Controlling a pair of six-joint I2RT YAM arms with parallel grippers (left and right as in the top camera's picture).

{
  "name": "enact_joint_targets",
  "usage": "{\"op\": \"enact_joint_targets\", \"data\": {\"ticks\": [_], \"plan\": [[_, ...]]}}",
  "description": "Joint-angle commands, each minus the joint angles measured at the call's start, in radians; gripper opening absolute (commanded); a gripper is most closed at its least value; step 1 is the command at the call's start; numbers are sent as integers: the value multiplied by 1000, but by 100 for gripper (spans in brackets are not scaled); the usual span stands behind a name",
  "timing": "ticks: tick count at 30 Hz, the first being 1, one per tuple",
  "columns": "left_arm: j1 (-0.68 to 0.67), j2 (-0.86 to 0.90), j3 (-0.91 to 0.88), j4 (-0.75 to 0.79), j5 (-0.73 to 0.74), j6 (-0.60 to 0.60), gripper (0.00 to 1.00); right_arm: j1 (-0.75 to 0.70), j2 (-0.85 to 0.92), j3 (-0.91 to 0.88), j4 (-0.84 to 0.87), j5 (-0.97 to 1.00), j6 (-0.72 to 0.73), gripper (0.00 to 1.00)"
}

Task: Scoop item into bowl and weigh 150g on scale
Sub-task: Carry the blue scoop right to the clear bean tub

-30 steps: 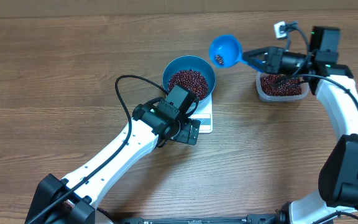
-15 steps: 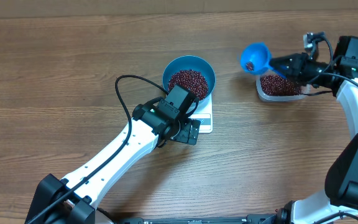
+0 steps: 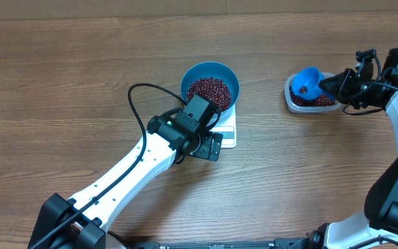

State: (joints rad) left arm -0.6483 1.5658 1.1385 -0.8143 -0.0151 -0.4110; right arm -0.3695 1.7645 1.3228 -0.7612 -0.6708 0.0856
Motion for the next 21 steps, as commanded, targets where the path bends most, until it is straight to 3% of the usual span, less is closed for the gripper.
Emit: {"op": "enact_joint_targets", "data": {"ticks": [1,7,16,21], "plan": [[0,7,-6,4,5,19,100,-18,-21,21,-34,53,-60,3],[0,7,-6,4,5,19,100,-19,-22,30,-93,133,-147,3],[0,7,-6,4,5,19,100,-18,-21,187,-269,140,-285,3],[0,7,-6,4,5,19,99,-17,-19,204,-344,140,-435,3]]}}
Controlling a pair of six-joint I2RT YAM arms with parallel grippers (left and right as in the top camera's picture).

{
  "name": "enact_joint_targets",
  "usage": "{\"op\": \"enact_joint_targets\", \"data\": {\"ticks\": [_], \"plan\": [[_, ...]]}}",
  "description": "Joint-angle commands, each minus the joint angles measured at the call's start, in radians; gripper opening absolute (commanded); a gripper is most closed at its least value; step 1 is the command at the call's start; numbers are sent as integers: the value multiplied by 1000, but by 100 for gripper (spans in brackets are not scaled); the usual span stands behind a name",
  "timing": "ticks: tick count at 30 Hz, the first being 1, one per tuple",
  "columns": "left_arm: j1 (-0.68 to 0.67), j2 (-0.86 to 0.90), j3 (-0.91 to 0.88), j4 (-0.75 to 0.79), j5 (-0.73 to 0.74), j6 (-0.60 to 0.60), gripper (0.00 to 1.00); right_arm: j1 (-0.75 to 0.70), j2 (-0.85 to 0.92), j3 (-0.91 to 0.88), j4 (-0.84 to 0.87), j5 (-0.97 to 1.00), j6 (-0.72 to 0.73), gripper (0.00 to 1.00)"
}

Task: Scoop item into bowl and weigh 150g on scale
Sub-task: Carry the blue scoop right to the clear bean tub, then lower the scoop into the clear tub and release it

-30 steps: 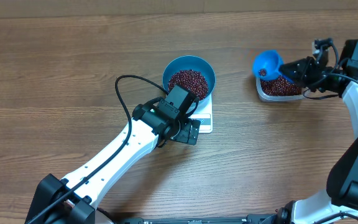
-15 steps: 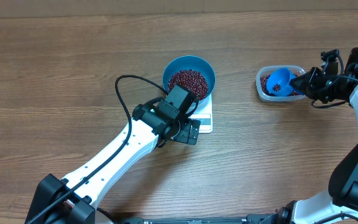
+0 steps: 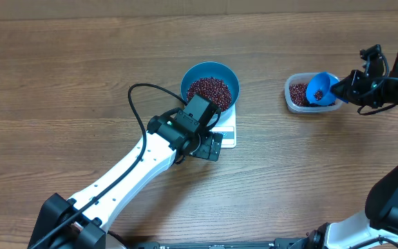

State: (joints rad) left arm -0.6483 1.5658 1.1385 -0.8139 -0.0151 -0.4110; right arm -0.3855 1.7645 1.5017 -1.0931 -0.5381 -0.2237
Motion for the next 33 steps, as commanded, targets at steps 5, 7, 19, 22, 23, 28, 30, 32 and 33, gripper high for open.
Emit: {"op": "enact_joint_targets", "data": {"ticks": [5,7,19,22,23,28,30,32,33], "plan": [[0,7,-6,3,5,19,100,10,-19,24,3,37,-175,3],[0,7,-6,3,5,19,100,23,-17,24,11,67,-179,3],[0,7,-6,3,5,19,99,122,60,24,13,180,-178,3],[0,7,-6,3,5,19,100,129,60,24,32,180,-177,3],[0,7,-6,3,5,19,100,129,60,24,37,180,-177,3],[0,7,-6,3,5,19,100,129,66,24,43,214,-178,3],[0,7,-6,3,5,19,100,129,72,24,42,221,-178,3],[0,7,-6,3,5,19,99,129,79,24,36,232,-178,3],[0,7,-6,3,5,19,100,129,84,23,35,232,-178,3]]}}
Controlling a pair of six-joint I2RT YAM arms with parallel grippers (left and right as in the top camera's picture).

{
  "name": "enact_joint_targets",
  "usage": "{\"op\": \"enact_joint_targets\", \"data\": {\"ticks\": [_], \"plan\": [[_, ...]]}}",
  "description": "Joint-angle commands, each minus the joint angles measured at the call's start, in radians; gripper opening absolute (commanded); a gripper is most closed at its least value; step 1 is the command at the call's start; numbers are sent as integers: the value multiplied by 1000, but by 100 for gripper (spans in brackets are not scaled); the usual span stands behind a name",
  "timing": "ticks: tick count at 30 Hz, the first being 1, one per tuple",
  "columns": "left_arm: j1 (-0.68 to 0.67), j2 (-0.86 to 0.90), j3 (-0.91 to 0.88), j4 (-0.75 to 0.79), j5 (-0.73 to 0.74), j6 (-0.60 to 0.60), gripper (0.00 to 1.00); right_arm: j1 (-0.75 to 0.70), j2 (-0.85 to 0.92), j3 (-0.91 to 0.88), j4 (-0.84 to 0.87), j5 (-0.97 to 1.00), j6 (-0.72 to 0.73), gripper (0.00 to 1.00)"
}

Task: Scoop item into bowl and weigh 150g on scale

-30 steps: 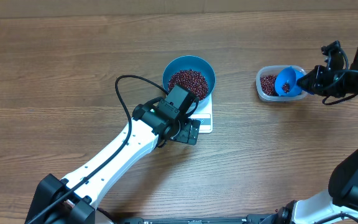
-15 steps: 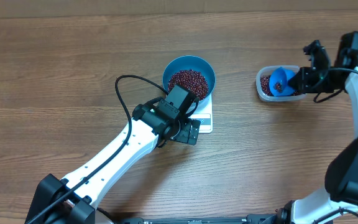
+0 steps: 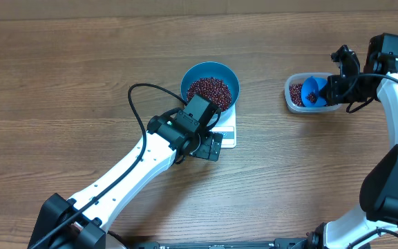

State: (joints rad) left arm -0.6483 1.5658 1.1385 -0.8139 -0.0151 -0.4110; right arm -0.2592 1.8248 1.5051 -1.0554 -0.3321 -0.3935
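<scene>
A blue bowl (image 3: pixel 210 84) full of dark red beans sits on the white scale (image 3: pixel 227 130) near the table's middle. My left gripper (image 3: pixel 218 117) rests at the bowl's near rim, its fingers hidden under the wrist. At the right, a clear tub (image 3: pixel 302 95) holds more red beans. A blue scoop (image 3: pixel 314 90) is tipped down into the tub's right half, and my right gripper (image 3: pixel 334 90) is shut on its handle.
The wooden table (image 3: pixel 81 76) carries nothing else. A black cable (image 3: pixel 138 97) loops off the left arm beside the scale. The right arm runs along the table's right edge.
The right gripper has swung the scoop from lying open-faced at the tub's right rim to tipping down into the beans, and the wrist now sits higher and more to the left. The left arm is still.
At first the scoop lay over the tub's middle with beans in it. Then it sat at the tub's right rim, facing up and empty. Now it points down into the tub's right half. The bowl, scale and left arm have stayed put throughout.
</scene>
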Motion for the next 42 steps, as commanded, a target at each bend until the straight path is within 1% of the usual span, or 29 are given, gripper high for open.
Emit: {"op": "enact_joint_targets", "data": {"ticks": [1,7,10,12,15,17,23,29,34,36,42], "plan": [[0,7,-6,3,5,18,100,3,26,18,-5,25,-8,3],[0,7,-6,3,5,19,100,4,34,4,5,25,-8,3],[0,7,-6,3,5,19,100,4,34,3,14,25,-3,11],[0,7,-6,3,5,19,100,4,34,3,26,26,-3,45],[0,7,-6,3,5,19,100,4,34,3,51,27,-3,50],[0,7,-6,3,5,19,99,4,34,3,71,47,-3,66],[0,7,-6,3,5,19,100,3,35,-1,152,142,0,100],[0,7,-6,3,5,19,100,1,36,-9,235,193,4,100],[0,7,-6,3,5,19,99,1,40,-9,281,194,79,100],[0,7,-6,3,5,19,100,0,40,-9,304,193,79,100],[0,7,-6,3,5,19,99,0,40,-9,295,193,79,100]]}}
